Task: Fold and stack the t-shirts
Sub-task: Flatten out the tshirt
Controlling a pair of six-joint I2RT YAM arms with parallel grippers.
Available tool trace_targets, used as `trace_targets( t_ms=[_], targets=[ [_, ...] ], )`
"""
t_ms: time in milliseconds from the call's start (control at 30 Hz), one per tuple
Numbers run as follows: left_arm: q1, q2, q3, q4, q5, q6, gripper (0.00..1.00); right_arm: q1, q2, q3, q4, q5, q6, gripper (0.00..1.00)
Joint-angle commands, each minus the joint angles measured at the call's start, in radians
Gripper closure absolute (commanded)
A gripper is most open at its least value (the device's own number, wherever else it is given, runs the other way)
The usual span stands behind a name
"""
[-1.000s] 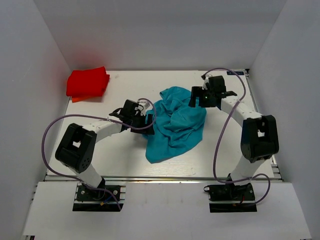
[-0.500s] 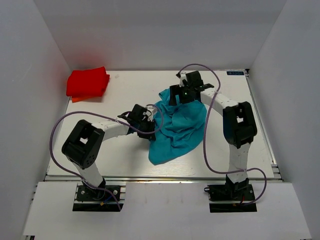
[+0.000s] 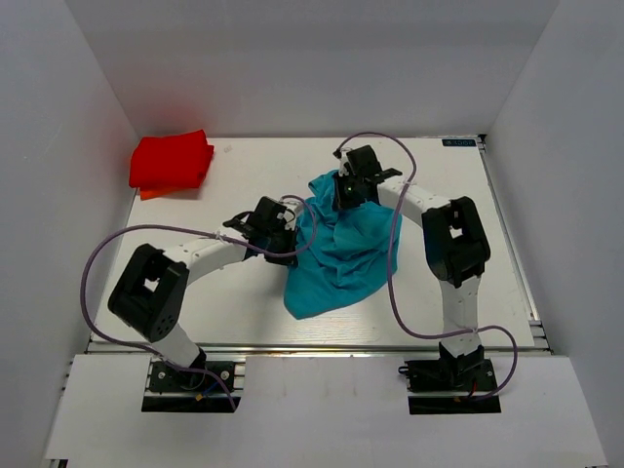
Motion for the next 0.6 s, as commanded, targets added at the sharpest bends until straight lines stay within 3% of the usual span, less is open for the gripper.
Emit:
trace_targets(
  t_ms=[0, 233, 267, 567],
  targets=[
    [-0.004, -0.106, 0.050, -0.023, -0.021, -0.003, 1.00, -0.008, -0.124, -0.016, 0.084, 0.042, 0.042, 1.00],
    [-0.004, -0.222, 0.160, -0.127, -0.176, -0.035, 1.00, -0.008, -0.365, -0.135, 0.190, 0.239, 0.078, 1.00],
    [0.012, -0.222, 0.178, -0.141, -0.194, -0.067, 1.00, -0.010, -0.410, -0.158, 0.189, 0.337, 0.076, 1.00],
    [0.012, -0.275, 0.415, -0.282, -0.512, -0.103, 1.00, -0.060, -0.724, -0.233, 0.183, 0.710, 0.035, 1.00]
  ],
)
